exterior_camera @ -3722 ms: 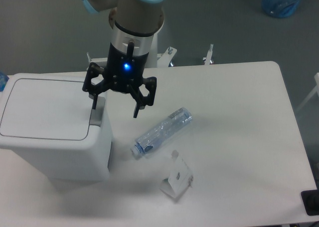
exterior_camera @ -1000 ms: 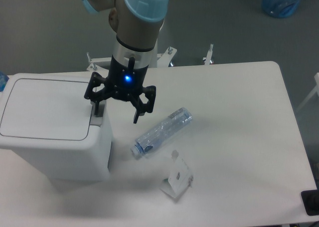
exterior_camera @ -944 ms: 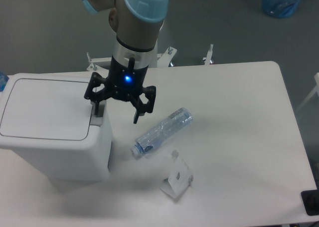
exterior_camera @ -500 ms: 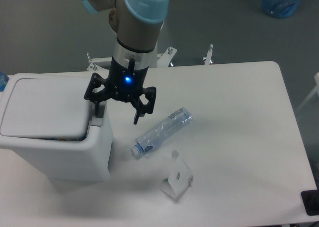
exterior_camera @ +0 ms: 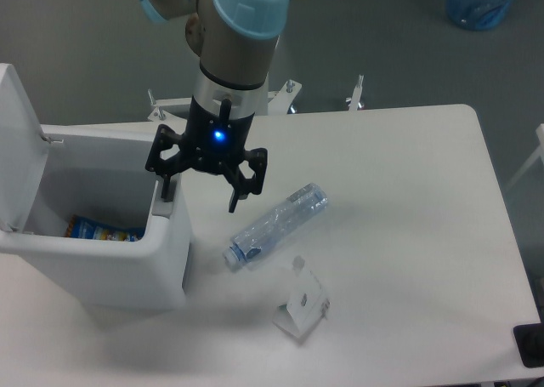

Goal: Open the trash can
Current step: 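Lift the gripper up and away from the opened trash can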

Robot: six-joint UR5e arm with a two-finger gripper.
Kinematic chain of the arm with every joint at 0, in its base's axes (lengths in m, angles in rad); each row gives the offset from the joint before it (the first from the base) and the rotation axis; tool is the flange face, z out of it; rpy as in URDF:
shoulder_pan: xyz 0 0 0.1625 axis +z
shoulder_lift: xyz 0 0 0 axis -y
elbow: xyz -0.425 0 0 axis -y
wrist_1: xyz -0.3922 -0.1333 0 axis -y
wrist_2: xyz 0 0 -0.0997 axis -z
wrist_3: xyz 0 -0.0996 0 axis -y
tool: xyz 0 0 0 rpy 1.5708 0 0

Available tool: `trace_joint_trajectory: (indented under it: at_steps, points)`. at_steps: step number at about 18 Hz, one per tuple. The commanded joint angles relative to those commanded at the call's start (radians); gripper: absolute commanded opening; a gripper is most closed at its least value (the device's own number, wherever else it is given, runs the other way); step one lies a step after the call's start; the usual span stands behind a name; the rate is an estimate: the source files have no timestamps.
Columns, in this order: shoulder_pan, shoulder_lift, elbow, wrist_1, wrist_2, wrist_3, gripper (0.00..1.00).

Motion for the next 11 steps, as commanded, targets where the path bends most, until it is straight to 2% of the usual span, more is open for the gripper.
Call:
trace_joint_trajectory:
  at_steps: [3,9,11]
  points:
    - [0.011,0.002,0.017,0.000,0.000,0.002,1.00]
    - [0.083,0.002,0.023,0.011,0.000,0.011,1.00]
    - [0.118,-0.015,0.025,0.020,0.002,0.066,1.00]
